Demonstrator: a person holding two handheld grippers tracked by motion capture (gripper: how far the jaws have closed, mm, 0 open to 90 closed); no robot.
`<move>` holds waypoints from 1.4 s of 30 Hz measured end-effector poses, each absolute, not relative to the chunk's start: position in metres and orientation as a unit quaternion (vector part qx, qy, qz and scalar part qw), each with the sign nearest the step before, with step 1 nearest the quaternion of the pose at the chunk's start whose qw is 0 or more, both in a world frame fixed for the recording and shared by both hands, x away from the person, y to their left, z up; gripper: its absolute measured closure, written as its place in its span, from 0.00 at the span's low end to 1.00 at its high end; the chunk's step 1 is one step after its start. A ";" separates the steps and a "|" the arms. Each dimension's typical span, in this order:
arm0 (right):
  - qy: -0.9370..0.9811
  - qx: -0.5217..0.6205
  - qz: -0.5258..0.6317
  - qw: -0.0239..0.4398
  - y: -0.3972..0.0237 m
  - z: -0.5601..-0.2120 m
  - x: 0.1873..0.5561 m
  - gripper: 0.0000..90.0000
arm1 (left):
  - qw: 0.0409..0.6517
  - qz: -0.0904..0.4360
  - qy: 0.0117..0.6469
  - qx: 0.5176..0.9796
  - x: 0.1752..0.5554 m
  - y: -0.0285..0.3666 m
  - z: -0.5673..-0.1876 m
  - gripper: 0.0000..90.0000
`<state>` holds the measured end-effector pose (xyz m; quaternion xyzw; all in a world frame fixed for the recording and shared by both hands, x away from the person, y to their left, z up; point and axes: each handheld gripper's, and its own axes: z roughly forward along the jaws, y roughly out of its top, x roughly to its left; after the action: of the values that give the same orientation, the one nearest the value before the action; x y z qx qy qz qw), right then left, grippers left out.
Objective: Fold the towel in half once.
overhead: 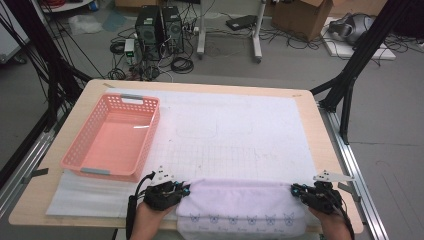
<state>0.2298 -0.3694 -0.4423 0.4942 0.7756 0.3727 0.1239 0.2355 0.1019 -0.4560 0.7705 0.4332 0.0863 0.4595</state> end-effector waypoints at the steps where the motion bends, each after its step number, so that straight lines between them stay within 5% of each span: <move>1: 0.775 0.492 0.377 0.122 -0.370 -0.442 0.229 0.94 | 0.462 0.083 0.437 0.767 0.236 0.102 -0.456 0.90; 10: 0.752 0.480 0.420 0.171 -0.380 -0.426 0.242 0.96 | 0.503 0.128 0.420 0.744 0.270 0.103 -0.418 0.92; 18: 0.745 0.465 0.430 0.209 -0.377 -0.393 0.294 0.96 | 0.498 0.163 0.431 0.735 0.330 0.100 -0.392 0.92; 29: 0.748 0.484 0.386 0.239 -0.366 -0.387 0.367 0.95 | 0.480 0.155 0.475 0.720 0.378 0.092 -0.410 0.92; 38: 0.736 0.510 0.396 0.203 -0.365 -0.405 0.357 0.72 | 0.485 0.125 0.470 0.727 0.354 0.101 -0.429 0.61; 42: 0.732 0.508 0.411 0.194 -0.369 -0.402 0.345 0.71 | 0.481 0.125 0.445 0.745 0.345 0.096 -0.422 0.61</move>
<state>0.3448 -0.3687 -0.4016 0.5075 0.7319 0.4111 0.1940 0.3449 0.0958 -0.4223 0.7451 0.4451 0.1254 0.4806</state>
